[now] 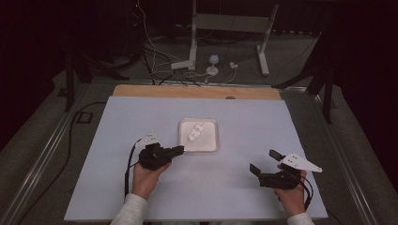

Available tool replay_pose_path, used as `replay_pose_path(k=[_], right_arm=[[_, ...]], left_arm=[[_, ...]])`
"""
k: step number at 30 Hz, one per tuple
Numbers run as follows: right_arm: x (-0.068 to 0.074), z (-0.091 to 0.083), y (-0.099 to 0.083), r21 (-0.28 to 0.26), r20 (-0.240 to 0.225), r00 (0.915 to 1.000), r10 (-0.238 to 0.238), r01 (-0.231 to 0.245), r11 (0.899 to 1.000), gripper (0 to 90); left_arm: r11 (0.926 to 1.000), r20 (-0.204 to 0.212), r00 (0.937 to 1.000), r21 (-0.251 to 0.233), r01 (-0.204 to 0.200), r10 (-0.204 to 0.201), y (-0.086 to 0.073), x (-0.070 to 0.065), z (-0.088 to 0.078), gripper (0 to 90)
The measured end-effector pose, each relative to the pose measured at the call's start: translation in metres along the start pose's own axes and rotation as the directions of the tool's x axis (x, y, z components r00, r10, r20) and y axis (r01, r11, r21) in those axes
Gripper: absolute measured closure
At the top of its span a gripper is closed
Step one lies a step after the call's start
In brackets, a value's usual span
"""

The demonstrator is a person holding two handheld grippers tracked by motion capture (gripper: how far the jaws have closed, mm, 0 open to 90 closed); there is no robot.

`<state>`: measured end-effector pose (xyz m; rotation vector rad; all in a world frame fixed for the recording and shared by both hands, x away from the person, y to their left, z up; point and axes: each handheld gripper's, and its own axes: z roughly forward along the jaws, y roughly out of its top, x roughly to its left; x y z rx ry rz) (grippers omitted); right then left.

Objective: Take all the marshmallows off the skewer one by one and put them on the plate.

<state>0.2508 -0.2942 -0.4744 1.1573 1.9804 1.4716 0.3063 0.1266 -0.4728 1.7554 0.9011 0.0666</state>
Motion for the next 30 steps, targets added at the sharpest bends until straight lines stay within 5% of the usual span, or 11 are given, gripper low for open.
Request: replay_pose_path(k=[3,15,22,30], right_arm=[[0.002,0.006,0.011,-0.013,-0.092,0.9954,0.027,-0.029,1.000,0.0],[0.023,0.047,0.062,-0.007,-0.248,0.9677,0.045,-0.049,0.999,0.1],[0.038,0.075,0.093,0.068,-0.307,0.9489,0.075,-0.056,0.996,6.5],[0.046,0.104,0.106,0.143,-0.348,0.9307,0.111,-0.065,0.988,19.6]], left_arm=[[0.9999,0.007,0.9999,-0.007,-0.010,0.010,0.000,-0.001,0.001,90.0],[0.9979,0.038,0.9978,-0.038,-0.053,0.054,-0.001,-0.004,-0.001,90.0],[0.9956,0.062,0.9955,-0.065,-0.067,0.071,0.000,-0.004,-0.003,90.0],[0.9927,0.084,0.9909,-0.068,-0.100,0.105,-0.002,-0.006,0.000,90.0]])
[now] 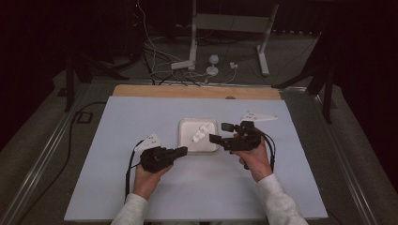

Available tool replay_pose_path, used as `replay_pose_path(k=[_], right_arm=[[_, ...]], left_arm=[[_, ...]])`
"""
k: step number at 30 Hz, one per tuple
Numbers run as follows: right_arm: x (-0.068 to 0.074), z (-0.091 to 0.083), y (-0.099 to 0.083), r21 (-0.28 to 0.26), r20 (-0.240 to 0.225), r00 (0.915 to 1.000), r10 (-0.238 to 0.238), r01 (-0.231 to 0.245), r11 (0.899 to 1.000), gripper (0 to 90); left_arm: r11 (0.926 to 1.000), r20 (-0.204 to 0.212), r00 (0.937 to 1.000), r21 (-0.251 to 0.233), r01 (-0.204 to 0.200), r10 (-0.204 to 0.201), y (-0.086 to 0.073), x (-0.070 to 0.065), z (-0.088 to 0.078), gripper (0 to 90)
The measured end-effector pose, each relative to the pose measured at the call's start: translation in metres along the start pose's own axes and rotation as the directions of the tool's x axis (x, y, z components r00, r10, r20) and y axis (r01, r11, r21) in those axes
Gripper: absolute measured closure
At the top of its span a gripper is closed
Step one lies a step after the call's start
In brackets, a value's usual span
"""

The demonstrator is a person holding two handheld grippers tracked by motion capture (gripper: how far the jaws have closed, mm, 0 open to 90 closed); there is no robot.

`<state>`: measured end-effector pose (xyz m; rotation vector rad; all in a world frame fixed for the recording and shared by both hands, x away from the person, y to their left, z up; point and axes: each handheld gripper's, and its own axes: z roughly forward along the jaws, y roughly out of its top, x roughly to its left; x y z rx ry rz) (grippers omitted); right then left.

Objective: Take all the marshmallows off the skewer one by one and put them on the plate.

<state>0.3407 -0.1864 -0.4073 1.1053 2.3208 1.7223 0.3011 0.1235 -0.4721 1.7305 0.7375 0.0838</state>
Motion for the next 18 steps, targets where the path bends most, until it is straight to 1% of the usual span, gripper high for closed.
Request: replay_pose_path(k=[1,2,5,8,10,12,14,16,18], right_arm=[[0.000,0.002,0.001,0.007,-0.011,0.9999,-0.005,0.005,1.000,26.5],[-0.001,0.006,0.002,0.018,-0.038,0.9992,-0.010,0.011,1.000,32.0],[-0.002,0.014,0.005,0.031,-0.043,0.9991,-0.005,0.006,1.000,40.7],[-0.005,0.023,0.006,0.040,-0.075,0.9965,0.036,-0.033,0.999,46.6],[-0.007,0.028,0.006,0.057,-0.085,0.9944,0.063,-0.058,0.997,51.7],[-0.010,0.032,0.004,0.072,-0.106,0.9903,0.089,-0.082,0.994,58.3],[-0.012,0.033,0.004,0.075,-0.142,0.9820,0.124,-0.115,0.991,64.9],[-0.013,0.033,0.004,0.072,-0.154,0.9784,0.139,-0.129,0.989,68.5],[-0.014,0.032,0.005,0.078,-0.173,0.9726,0.156,-0.144,0.986,71.6]], left_arm=[[1.0000,0.000,1.0000,0.000,0.000,0.000,0.000,0.000,0.000,90.0],[1.0000,0.003,1.0000,-0.005,-0.001,0.001,0.000,0.000,0.000,90.0],[0.9999,0.013,0.9999,-0.013,-0.009,0.009,-0.001,-0.001,0.000,90.0],[0.9997,0.015,0.9997,-0.017,-0.016,0.017,0.000,-0.001,0.000,90.0],[0.9996,0.019,0.9996,-0.019,-0.020,0.020,0.000,-0.002,0.000,90.0],[0.9994,0.020,0.9994,-0.018,-0.028,0.029,-0.001,-0.002,0.000,90.0],[0.9993,0.023,0.9992,-0.014,-0.033,0.034,-0.001,-0.002,0.000,90.0],[0.9992,0.022,0.9990,-0.013,-0.039,0.039,-0.001,-0.002,0.001,90.0],[0.9989,0.022,0.9987,-0.009,-0.046,0.046,-0.002,-0.002,0.001,90.0]])
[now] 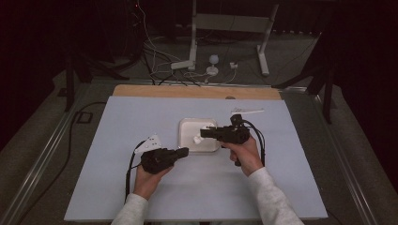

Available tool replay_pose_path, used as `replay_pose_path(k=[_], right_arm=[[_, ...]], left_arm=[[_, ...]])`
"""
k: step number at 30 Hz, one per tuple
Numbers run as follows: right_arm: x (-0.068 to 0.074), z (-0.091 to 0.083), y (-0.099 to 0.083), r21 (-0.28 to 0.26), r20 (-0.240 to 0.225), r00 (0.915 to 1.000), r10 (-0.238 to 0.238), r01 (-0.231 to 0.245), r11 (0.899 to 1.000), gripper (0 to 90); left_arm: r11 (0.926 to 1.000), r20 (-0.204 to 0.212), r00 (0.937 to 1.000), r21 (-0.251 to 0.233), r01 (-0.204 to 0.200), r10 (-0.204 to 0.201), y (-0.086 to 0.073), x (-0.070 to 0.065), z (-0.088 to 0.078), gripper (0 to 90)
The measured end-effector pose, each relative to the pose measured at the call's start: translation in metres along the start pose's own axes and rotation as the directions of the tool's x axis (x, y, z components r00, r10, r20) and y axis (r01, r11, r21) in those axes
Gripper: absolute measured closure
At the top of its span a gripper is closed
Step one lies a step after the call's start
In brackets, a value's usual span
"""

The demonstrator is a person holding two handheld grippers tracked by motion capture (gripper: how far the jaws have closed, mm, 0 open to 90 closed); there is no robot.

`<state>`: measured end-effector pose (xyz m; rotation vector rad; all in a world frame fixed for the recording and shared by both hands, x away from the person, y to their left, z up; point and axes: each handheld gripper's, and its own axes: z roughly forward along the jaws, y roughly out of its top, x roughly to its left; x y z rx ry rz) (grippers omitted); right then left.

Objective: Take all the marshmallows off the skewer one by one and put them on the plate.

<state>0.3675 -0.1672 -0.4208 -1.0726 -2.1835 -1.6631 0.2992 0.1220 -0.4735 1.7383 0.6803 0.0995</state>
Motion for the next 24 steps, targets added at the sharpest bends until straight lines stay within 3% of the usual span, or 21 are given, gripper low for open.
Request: replay_pose_path(k=[3,12,24], right_arm=[[-0.0007,-0.0023,0.0006,-0.007,-0.011,0.9998,0.019,-0.019,1.000,74.7],[0.0031,-0.0047,0.0025,-0.034,0.021,0.9998,0.002,-0.002,0.999,78.3],[0.0047,-0.0095,0.0074,-0.063,0.012,0.9999,-0.009,0.010,0.998,79.1]], left_arm=[[0.9999,-0.007,0.9999,0.001,-0.014,0.014,-0.0001,-0.0006,0.0006,90.0],[0.9997,-0.007,0.9998,0.011,-0.021,0.021,-0.0010,0.0009,-0.0006,90.0],[0.9988,-0.028,0.9988,0.029,-0.038,0.039,-0.0032,0.0004,-0.0002,90.0]])
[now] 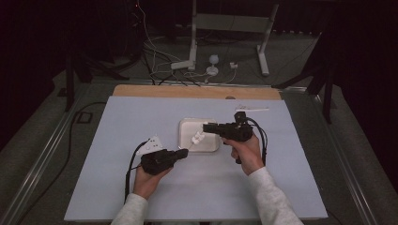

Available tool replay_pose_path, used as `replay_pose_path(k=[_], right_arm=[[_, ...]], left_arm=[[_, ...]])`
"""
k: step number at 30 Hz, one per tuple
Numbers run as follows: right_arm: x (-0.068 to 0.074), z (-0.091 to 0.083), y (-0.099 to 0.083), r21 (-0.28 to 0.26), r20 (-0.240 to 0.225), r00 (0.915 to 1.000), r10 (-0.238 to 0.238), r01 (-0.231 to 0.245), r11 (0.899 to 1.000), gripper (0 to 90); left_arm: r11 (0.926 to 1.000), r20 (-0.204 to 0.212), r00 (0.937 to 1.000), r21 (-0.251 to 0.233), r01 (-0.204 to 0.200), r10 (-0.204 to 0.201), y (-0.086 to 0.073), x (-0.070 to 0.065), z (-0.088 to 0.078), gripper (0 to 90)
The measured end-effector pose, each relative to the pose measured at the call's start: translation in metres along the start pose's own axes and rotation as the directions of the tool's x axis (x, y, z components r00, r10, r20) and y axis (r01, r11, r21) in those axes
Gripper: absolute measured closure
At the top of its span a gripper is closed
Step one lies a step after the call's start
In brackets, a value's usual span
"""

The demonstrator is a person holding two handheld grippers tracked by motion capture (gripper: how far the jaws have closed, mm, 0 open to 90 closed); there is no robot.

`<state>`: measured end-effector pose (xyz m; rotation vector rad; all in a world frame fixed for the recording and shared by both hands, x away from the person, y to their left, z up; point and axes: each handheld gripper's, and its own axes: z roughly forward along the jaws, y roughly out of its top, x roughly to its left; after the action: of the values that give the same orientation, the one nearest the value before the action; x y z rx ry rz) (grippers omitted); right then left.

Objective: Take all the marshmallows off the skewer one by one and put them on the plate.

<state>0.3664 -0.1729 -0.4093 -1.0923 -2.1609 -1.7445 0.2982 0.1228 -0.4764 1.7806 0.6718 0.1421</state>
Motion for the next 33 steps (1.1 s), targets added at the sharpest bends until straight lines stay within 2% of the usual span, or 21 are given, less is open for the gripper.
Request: replay_pose_path(k=[3,4,6,7,8,11,15,26,30,33], right_arm=[[0.001,-0.002,-0.001,-0.018,0.018,0.9998,-0.006,0.006,1.000,79.1],[0.002,-0.003,-0.001,-0.031,0.019,0.9998,-0.002,0.003,1.000,79.3],[0.000,-0.011,0.002,-0.105,0.026,0.9995,0.021,-0.018,0.994,79.9],[-0.002,-0.020,0.005,-0.151,0.019,0.9991,0.038,-0.035,0.988,80.0],[-0.003,-0.028,0.009,-0.176,0.030,0.9990,0.034,-0.029,0.984,80.0],[0.000,-0.043,0.017,-0.153,0.079,0.9968,-0.014,0.026,0.988,79.4],[0.000,-0.044,0.017,-0.119,0.107,0.9936,-0.037,0.050,0.992,78.7],[-0.009,-0.021,0.006,-0.052,0.157,0.9863,-0.051,0.060,0.997,76.9],[-0.012,-0.007,-0.003,-0.010,0.197,0.9778,-0.071,0.074,0.997,76.3],[-0.017,0.002,-0.008,0.006,0.214,0.9747,-0.064,0.064,0.998,76.3]], left_arm=[[0.9999,-0.007,1.0000,0.013,-0.004,0.004,-0.001,0.001,0.000,90.0],[0.9994,-0.017,0.9998,0.031,-0.014,0.014,-0.001,0.001,0.000,90.0],[0.9969,-0.053,0.9984,0.076,-0.017,0.021,-0.006,0.003,0.000,90.0],[0.9976,-0.049,0.9988,0.070,0.006,-0.002,-0.008,0.005,-0.002,90.0],[0.9982,-0.049,0.9986,0.056,0.023,-0.020,-0.009,0.007,-0.003,90.0],[0.9991,-0.047,0.9981,0.014,0.041,-0.040,-0.006,0.009,-0.006,90.0],[0.9991,-0.050,0.9979,0.009,0.042,-0.041,-0.005,0.007,-0.005,90.0],[0.9974,-0.047,0.9965,-0.021,0.069,-0.069,-0.005,0.008,-0.007,90.0],[0.9964,-0.044,0.9959,-0.034,0.077,-0.079,-0.004,0.009,-0.008,90.0],[0.9960,-0.046,0.9956,-0.039,0.081,-0.082,-0.004,0.009,-0.009,90.0]])
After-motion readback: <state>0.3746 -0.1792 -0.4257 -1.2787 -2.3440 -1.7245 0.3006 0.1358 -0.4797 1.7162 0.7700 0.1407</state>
